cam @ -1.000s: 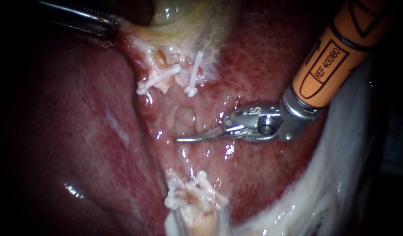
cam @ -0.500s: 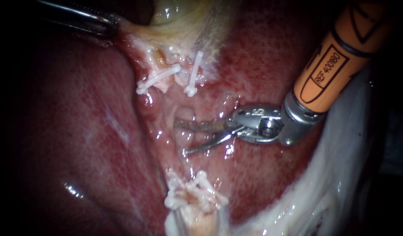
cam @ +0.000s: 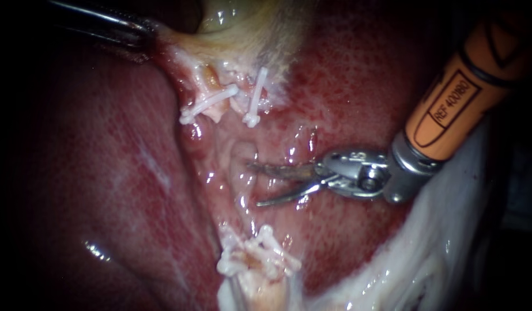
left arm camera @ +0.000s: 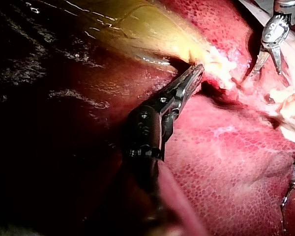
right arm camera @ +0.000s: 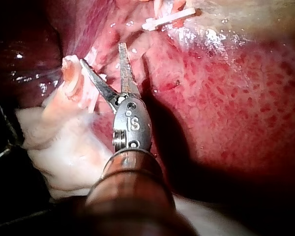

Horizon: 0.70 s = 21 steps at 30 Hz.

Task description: Go back from the cut right tube

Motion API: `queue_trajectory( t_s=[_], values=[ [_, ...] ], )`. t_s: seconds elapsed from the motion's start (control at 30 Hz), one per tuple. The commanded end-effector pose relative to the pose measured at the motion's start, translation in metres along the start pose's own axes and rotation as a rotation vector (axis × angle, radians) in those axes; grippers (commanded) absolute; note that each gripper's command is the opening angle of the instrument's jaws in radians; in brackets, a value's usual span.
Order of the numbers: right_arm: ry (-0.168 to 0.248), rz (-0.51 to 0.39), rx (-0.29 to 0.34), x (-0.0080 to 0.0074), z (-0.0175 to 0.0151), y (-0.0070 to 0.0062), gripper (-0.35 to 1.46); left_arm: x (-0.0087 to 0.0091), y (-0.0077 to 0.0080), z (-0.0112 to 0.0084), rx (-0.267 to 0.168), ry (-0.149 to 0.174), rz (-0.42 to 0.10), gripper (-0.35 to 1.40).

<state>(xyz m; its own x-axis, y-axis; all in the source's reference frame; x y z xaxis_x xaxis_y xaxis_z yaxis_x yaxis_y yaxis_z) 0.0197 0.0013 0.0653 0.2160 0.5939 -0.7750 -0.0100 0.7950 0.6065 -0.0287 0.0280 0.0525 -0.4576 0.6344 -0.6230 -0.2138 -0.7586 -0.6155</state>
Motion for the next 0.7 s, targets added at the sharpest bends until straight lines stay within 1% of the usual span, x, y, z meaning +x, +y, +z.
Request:
queue_trajectory(
  t_s=[0.03,0.07,0.13,0.17,0.23,0.27,0.37,0.47,0.6,0.7],
  values=[
    [-0.007,-0.036,-0.019,0.0001,-0.0007,-0.0001,1.43,0.0000,0.0000,0.0000,-0.001,0.000,0.001,-0.35],
    [-0.016,-0.067,-0.032,0.0001,-0.0013,-0.0002,1.43,0.0000,0.0000,0.0000,-0.001,0.000,0.001,-0.35],
    [-0.053,-0.124,-0.058,0.0004,-0.0024,-0.0003,1.43,0.0000,0.0000,0.0000,0.002,0.001,0.000,-0.35],
    [-0.088,-0.153,-0.075,0.0007,-0.0032,-0.0003,1.43,0.0001,0.0000,0.0000,0.002,0.001,0.000,-0.35],
    [-0.154,-0.207,-0.091,0.0013,-0.0044,-0.0003,1.43,0.0001,0.0000,0.0000,0.002,0.001,0.000,-0.35],
    [-0.199,-0.234,-0.099,0.0017,-0.0051,-0.0004,1.45,0.0001,0.0000,0.0000,0.002,0.001,0.000,-0.35],
    [-0.285,-0.302,-0.123,0.0030,-0.0069,-0.0008,1.45,0.0001,0.0000,0.0000,0.002,0.001,0.000,-0.35],
    [-0.356,-0.343,-0.139,0.0045,-0.0083,-0.0014,1.45,0.0001,0.0000,0.0000,0.002,0.001,0.000,-0.35],
    [-0.439,-0.376,-0.143,0.0059,-0.0095,-0.0021,1.45,0.0001,0.0000,0.0000,0.003,0.001,0.000,-0.35],
    [-0.471,-0.378,-0.151,0.0064,-0.0099,-0.0025,1.45,0.0001,0.0000,0.0001,0.003,0.001,0.000,-0.35]
  ],
)
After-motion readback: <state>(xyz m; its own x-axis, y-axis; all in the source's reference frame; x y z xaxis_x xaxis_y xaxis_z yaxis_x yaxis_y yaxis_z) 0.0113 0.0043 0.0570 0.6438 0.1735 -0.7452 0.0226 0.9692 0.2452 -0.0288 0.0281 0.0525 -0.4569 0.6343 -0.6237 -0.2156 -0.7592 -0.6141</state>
